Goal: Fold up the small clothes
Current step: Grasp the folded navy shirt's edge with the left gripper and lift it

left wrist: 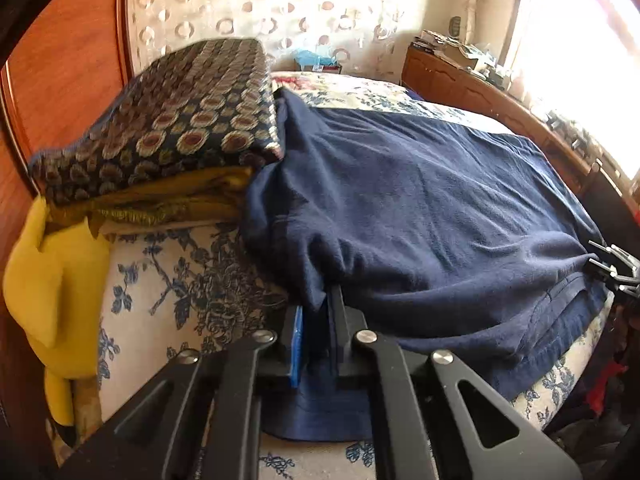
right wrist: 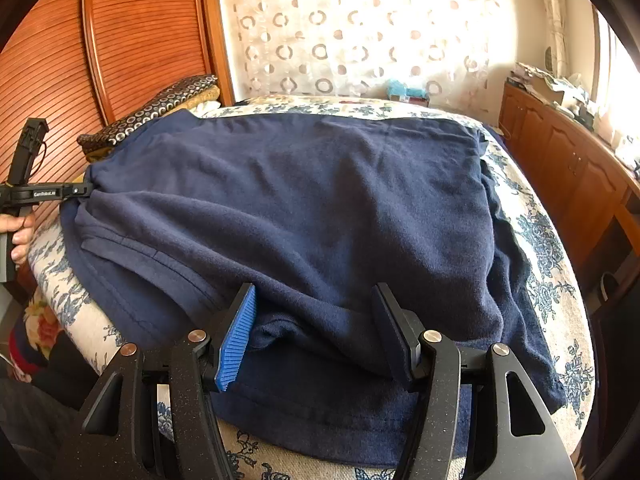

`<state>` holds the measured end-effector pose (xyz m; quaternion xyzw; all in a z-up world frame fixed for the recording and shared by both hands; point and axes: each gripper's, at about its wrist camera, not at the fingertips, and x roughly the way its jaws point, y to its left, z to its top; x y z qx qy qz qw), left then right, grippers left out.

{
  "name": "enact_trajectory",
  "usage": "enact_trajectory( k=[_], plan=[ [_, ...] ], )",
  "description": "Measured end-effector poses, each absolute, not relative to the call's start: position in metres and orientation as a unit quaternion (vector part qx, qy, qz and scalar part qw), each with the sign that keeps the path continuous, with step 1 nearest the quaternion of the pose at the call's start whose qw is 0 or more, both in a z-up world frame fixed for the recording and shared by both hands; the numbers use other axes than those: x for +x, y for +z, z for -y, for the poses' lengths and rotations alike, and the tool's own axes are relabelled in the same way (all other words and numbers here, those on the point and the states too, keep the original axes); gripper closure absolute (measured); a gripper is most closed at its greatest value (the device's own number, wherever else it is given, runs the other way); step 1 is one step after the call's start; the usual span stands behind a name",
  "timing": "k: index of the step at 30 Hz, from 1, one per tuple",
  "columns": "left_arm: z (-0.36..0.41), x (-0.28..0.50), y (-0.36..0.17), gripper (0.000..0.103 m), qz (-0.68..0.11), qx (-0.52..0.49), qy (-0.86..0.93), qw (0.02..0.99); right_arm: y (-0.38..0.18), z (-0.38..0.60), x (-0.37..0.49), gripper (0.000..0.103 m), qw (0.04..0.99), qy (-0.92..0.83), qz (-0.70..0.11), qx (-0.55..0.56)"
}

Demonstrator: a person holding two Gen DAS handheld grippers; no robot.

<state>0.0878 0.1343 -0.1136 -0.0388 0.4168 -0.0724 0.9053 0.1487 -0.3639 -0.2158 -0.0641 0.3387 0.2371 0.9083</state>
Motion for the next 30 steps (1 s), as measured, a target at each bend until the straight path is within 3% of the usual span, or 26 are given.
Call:
enact_trajectory(
  k=[14,30],
  plan=[
    [-0.038,0.098,-0.017,0.099,-0.301,-0.061,-0.208,0.928,-0.183,0.4,0.141,0.043,0.931,0.203,-0.302,-0.046],
    [0.139,0.115,0.063,0.098,-0.268,0.018,-0.371,0.889,-0.173,0.469,0.127,0.043,0.946,0.155,-0.284,0.011]
  ],
)
